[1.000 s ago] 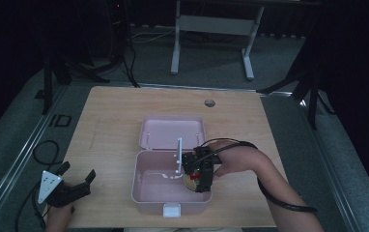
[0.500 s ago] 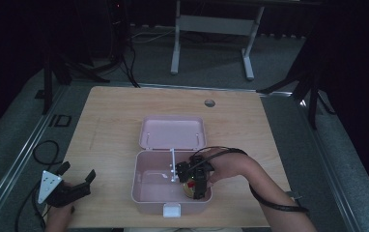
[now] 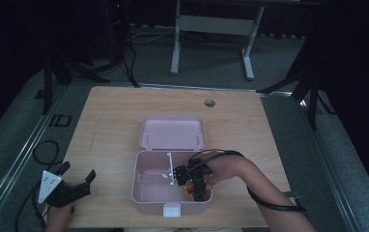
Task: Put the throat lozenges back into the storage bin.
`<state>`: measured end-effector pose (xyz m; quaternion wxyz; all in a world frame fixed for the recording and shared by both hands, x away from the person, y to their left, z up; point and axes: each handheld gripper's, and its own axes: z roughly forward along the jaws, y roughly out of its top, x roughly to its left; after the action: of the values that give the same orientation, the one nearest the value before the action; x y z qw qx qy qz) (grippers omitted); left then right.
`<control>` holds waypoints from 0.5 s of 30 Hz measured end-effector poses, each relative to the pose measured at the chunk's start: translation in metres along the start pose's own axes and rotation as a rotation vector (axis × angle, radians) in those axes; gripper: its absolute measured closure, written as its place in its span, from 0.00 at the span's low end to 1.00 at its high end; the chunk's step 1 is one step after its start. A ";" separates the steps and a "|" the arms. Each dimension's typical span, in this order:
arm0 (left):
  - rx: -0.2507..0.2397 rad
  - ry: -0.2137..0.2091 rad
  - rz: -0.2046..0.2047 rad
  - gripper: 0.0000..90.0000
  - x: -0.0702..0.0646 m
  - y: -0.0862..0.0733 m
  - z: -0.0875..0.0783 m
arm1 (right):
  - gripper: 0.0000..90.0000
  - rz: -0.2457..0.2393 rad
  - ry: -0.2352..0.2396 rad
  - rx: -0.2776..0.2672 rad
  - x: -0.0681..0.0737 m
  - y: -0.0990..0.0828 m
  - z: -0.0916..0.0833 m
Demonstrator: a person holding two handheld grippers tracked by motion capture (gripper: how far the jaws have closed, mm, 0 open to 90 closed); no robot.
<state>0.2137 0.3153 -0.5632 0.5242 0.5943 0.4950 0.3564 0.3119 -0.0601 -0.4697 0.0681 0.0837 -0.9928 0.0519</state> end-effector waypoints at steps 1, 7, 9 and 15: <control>0.000 0.000 0.000 0.00 0.000 0.000 0.000 | 0.15 0.003 -0.003 0.001 0.000 0.000 0.000; -0.001 0.000 -0.001 0.00 0.000 0.000 0.000 | 0.15 -0.015 -0.029 -0.037 0.002 -0.005 -0.007; -0.001 0.000 0.000 0.00 0.000 0.000 0.000 | 0.15 -0.025 -0.065 -0.069 0.005 -0.008 -0.015; -0.002 0.002 0.000 0.00 0.000 0.000 0.000 | 0.14 -0.005 -0.093 -0.253 0.015 -0.030 -0.051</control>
<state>0.2137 0.3151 -0.5632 0.5243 0.5935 0.4952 0.3572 0.3088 -0.0865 -0.4142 0.0322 0.0793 -0.9933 -0.0777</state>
